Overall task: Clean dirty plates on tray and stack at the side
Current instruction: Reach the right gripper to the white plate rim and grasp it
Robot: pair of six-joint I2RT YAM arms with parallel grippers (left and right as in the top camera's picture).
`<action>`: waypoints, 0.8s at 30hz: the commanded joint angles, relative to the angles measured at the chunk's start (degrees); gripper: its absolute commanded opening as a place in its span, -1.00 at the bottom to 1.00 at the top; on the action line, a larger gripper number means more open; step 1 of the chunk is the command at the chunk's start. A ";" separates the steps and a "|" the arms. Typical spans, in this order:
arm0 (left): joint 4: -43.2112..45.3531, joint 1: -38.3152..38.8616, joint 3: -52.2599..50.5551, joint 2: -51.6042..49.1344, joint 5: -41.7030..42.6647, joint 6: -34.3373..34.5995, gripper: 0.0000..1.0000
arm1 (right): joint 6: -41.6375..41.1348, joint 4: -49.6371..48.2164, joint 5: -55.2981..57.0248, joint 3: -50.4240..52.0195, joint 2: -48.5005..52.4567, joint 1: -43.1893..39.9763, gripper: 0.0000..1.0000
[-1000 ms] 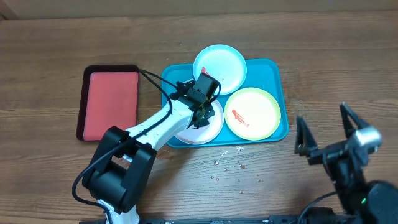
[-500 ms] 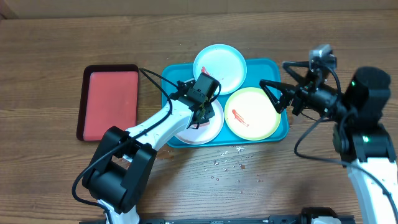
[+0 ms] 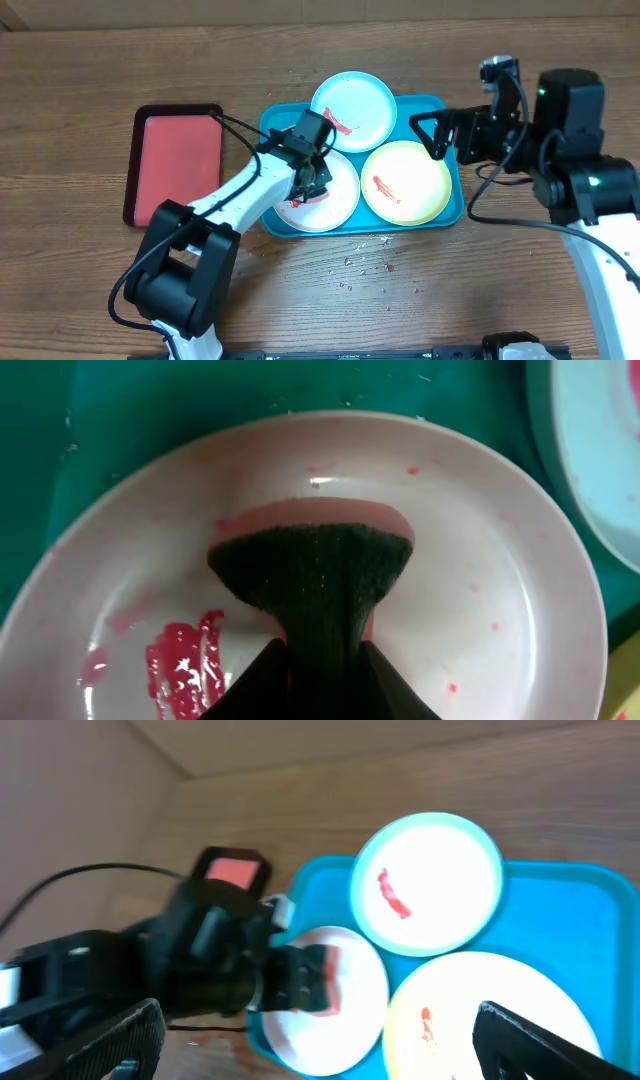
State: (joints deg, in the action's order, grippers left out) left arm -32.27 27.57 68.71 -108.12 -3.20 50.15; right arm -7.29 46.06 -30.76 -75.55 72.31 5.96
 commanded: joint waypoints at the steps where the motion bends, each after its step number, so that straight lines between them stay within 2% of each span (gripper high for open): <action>1: -0.55 -0.57 0.17 1.68 1.33 -0.94 -0.51 | -0.22 -0.83 3.61 -1.40 2.47 2.23 1.00; 2: -0.61 -0.57 0.17 1.68 1.33 -0.92 -0.50 | -0.24 -1.53 2.27 -1.40 3.06 2.73 1.00; 3: -0.74 -0.57 0.17 1.68 1.33 -0.92 -0.50 | -0.24 -2.32 1.99 -1.38 3.74 3.19 0.89; 4: -0.90 -0.57 0.17 1.68 1.33 -0.92 -0.49 | -0.22 -2.95 2.10 -1.36 4.57 3.67 0.70; 6: -0.96 -0.57 0.17 1.68 1.33 -0.92 -0.49 | -0.24 -4.39 2.29 -1.36 6.91 4.94 0.46; 8: -0.96 -0.57 0.17 1.68 1.33 -0.90 -0.49 | -1.53 -5.51 3.26 -1.36 9.60 6.23 0.44; 12: -0.96 -0.57 0.17 1.68 1.33 -0.90 -0.49 | -6.78 -7.48 9.57 -1.36 16.13 9.66 0.14; 15: -0.96 -0.57 0.15 1.68 1.31 -0.90 -0.47 | -9.77 -9.46 14.99 -1.36 20.61 12.13 0.09; 17: -1.09 -0.57 0.15 1.66 1.31 -0.90 -0.47 | -11.50 -10.78 17.03 -1.36 23.17 13.25 -0.03; 24: -1.38 -0.57 0.13 1.66 1.29 -0.87 -0.47 | -10.86 -13.31 16.44 -1.36 30.21 14.75 -0.13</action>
State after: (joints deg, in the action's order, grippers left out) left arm -33.23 27.11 68.69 -108.12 -2.13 49.98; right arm -18.13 33.58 -15.25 -75.77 100.57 20.21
